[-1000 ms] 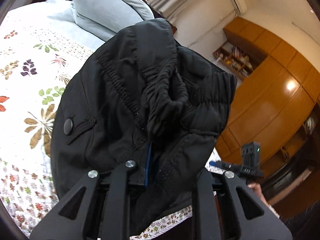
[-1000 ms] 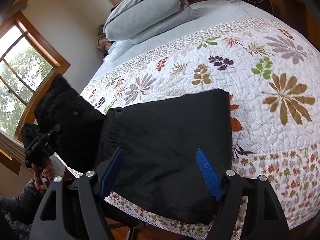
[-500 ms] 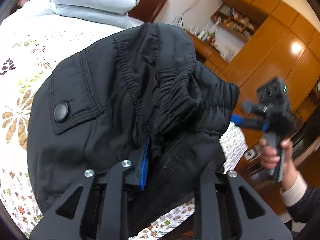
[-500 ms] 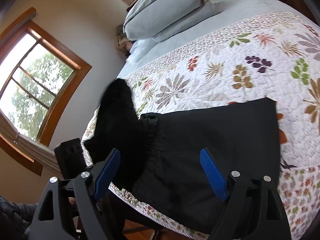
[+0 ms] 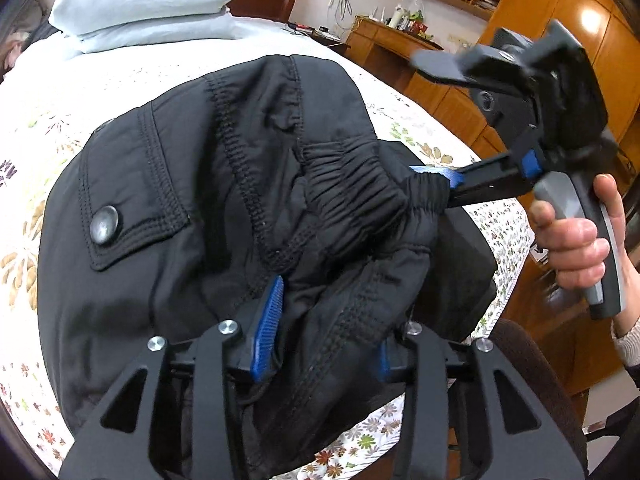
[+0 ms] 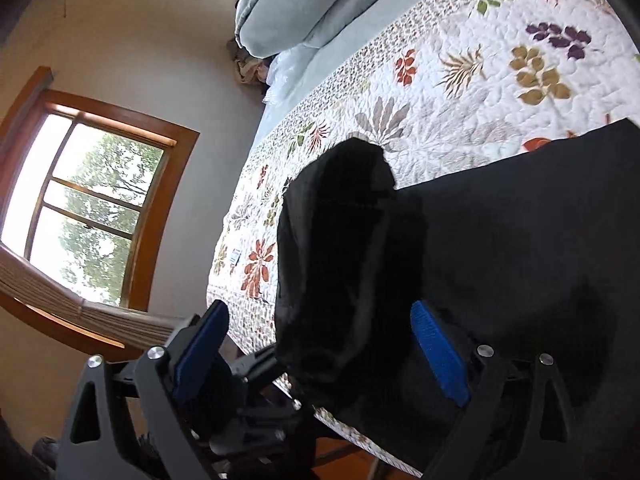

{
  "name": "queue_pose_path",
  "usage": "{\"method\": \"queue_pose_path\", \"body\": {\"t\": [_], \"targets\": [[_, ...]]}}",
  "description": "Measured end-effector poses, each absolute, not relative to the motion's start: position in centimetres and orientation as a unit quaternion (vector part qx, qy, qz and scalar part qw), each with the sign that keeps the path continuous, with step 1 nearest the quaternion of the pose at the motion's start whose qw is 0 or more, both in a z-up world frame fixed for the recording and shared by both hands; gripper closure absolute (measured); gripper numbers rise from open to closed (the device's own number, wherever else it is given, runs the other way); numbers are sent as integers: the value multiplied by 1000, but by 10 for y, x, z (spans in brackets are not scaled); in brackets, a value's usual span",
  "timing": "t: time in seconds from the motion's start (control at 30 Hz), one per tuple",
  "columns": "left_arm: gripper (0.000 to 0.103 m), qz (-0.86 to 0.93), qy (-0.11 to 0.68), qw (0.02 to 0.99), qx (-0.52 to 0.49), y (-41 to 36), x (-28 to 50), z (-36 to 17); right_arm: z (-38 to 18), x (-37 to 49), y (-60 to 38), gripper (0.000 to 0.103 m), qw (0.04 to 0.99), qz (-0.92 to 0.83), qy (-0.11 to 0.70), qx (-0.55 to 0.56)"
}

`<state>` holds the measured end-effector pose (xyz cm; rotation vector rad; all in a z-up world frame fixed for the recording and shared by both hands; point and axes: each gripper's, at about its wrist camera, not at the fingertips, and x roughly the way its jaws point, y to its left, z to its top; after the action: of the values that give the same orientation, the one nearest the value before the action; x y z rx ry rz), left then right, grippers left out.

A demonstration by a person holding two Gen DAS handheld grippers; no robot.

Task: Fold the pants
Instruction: 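Fold the waistband over toward the leg ends with the left gripper while the right gripper grasps the trousers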

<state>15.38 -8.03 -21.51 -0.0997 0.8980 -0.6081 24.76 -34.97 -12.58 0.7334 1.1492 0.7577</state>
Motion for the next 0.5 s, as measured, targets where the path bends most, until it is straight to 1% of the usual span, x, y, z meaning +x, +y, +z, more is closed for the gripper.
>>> {"method": "queue_pose_path", "body": {"t": [0.13,0.17,0.2,0.23,0.3,0.33,0.37,0.4,0.43,0.5], "targets": [[61,-288,429,855,-42,-81,149,-216,-141,259,-331,10,688,344,541,340],[58,-289,430,855,-41,-88,152,-212,-145,261,-325,11,684,346,546,337],[53,-291,431,853,-41,-89,149,-212,-149,263,-320,20,683,347,550,333],[49,-294,433,851,-41,-89,148,-212,-151,263,-317,26,683,344,553,330],[31,-301,443,843,-42,-87,142,-209,-156,264,-313,52,687,338,560,317],[26,-304,448,840,-42,-86,139,-207,-161,265,-312,59,687,334,564,314],[17,-305,454,836,-43,-83,138,-206,-164,265,-313,64,684,334,565,319],[14,-304,459,833,-45,-79,135,-202,-168,265,-315,68,680,335,565,326],[14,-304,460,833,-48,-74,133,-199,-171,265,-318,69,677,335,564,333],[10,-299,461,833,-59,-60,128,-192,-175,266,-322,72,674,334,564,342]]}}
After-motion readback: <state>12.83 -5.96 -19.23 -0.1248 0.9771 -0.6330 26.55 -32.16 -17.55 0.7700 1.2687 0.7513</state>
